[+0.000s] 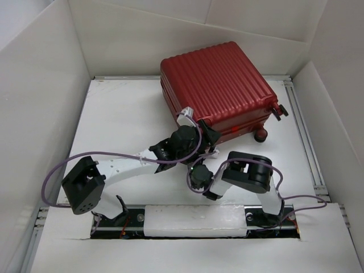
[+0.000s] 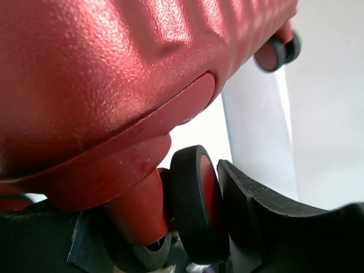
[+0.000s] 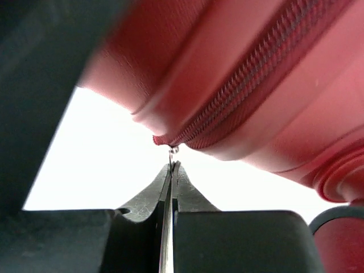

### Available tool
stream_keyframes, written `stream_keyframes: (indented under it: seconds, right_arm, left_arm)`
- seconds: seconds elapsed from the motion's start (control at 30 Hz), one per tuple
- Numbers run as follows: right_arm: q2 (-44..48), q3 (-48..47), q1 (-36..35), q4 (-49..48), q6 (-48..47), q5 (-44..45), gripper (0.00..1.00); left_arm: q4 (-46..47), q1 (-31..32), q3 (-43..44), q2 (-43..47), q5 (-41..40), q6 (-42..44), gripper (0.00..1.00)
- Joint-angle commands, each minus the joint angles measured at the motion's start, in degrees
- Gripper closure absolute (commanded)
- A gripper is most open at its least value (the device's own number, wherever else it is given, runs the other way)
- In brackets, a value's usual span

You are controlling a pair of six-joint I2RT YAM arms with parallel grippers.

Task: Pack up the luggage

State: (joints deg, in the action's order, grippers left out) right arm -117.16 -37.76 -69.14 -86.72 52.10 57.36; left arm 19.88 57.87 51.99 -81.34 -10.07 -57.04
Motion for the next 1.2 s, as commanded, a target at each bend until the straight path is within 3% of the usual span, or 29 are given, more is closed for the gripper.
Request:
stream_keyframes:
  seconds: [0.0, 0.17, 0.37, 0.67, 0.7, 0.8, 0.87, 0.97, 1.0, 1.07, 1.17]
  right_arm:
    - [-3.4, -9.9, -2.8, -15.8, -3.1, -27.5, 1.0]
    - [-4.0, -9.3, -2.8, -17.1, -2.9, -26.6, 1.0]
    - [-3.5, -11.9, -2.8, -17.1, -9.2, -40.7, 1.0]
    - [-0.9, -4.2, -2.3, -17.1, -3.1, -31.2, 1.0]
    - [-0.9, -3.0, -2.3, -17.1, -2.1, -31.2, 0.79]
    - [-0.1, 1.0, -3.8, -17.1, -0.9, -28.3, 0.49]
    - [0.8, 3.6, -4.9, -17.1, -0.9, -27.1, 0.48]
    - [2.7, 8.2, -6.8, -17.1, -0.9, -25.0, 0.44]
    - [3.7, 9.0, -6.8, -16.1, -0.9, -25.0, 0.44]
    - [5.9, 10.2, -7.4, -12.5, -0.9, -25.0, 0.42]
    - [9.8, 9.6, -8.8, -5.0, -0.9, -25.0, 0.37]
  left_arm:
    - [38.4, 11.0, 3.3, -1.3, 21.3, -4.9, 1.0]
    - [36.6, 11.0, 4.0, -0.7, 21.9, -4.3, 1.0]
    - [47.3, 11.0, 3.4, -1.4, 23.1, -8.2, 1.0]
    - [46.5, 11.0, 10.0, -2.5, 25.2, -8.2, 1.0]
    - [46.5, 11.0, 10.0, -2.5, 25.2, -8.2, 1.0]
    - [39.0, 8.6, 9.4, 1.4, 25.3, -6.5, 0.77]
    - [35.1, 6.6, 8.1, 6.9, 23.4, -1.5, 0.55]
    - [19.2, 6.0, 10.0, 15.6, 18.7, 7.3, 0.36]
    - [14.8, 6.0, 10.9, 17.7, 14.4, 13.9, 0.3]
    - [3.2, 6.0, 12.6, 21.8, 10.7, 19.9, 0.1]
    - [-6.8, 6.0, 11.9, 31.3, 0.2, 26.3, 0.04]
